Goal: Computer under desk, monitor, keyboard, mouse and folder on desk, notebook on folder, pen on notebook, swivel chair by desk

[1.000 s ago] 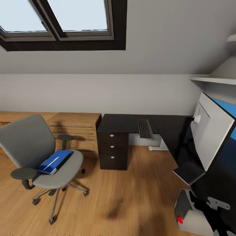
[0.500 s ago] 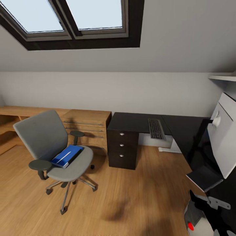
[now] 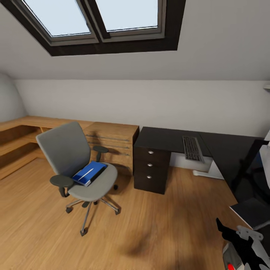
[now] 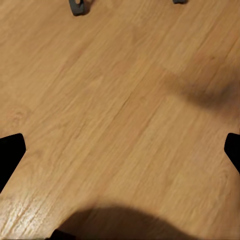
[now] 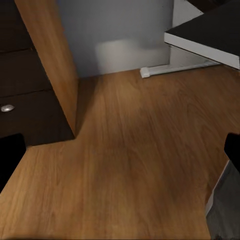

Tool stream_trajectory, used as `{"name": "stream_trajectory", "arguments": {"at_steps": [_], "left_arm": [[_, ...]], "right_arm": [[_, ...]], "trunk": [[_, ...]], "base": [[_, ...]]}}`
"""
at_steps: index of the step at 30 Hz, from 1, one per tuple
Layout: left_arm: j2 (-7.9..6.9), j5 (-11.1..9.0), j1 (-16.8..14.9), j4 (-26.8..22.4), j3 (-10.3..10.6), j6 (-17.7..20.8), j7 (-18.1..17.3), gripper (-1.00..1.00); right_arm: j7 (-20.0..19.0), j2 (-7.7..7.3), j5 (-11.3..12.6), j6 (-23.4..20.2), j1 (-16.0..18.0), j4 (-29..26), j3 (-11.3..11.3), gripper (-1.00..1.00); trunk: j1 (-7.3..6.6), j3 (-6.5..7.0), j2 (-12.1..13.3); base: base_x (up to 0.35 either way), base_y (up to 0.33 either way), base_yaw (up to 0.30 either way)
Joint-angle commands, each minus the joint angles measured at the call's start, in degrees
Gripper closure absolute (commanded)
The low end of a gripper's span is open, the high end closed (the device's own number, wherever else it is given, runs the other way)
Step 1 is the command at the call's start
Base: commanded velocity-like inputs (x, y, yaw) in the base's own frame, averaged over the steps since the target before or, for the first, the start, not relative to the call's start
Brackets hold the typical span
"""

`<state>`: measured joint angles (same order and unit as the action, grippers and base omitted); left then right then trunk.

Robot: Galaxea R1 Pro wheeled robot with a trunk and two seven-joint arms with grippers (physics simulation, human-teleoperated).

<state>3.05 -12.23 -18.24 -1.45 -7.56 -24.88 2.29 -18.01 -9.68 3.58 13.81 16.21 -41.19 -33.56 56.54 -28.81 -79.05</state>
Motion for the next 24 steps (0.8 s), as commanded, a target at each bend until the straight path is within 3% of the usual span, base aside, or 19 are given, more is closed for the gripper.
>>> {"name": "stream_trajectory", "arguments": {"at_steps": [1,18,24], "left_arm": [[0.03,0.27,-0.03,0.04,-0.44,-0.17,0.11,-1.0],[0.03,0.27,-0.04,0.04,-0.44,-0.17,0.16,-1.0],[0.03,0.27,-0.03,0.04,-0.44,-0.17,0.17,-1.0]], "right_arm": [[-0.53,0.01,0.38,0.08,0.05,0.05,-0.19,-1.0],[-0.75,0.01,0.23,0.08,0.05,0.3,-0.25,-1.0],[-0.7,0.19,-0.95,0.07,0.05,0.44,0.15,-1.0]], "trunk": [[0.0,-0.12,-0.03],[0.0,-0.32,-0.03],[0.0,-0.33,-0.03]], "base": [[0.0,0.0,0.187],[0.0,0.0,0.039],[0.0,0.0,0.002]]}}
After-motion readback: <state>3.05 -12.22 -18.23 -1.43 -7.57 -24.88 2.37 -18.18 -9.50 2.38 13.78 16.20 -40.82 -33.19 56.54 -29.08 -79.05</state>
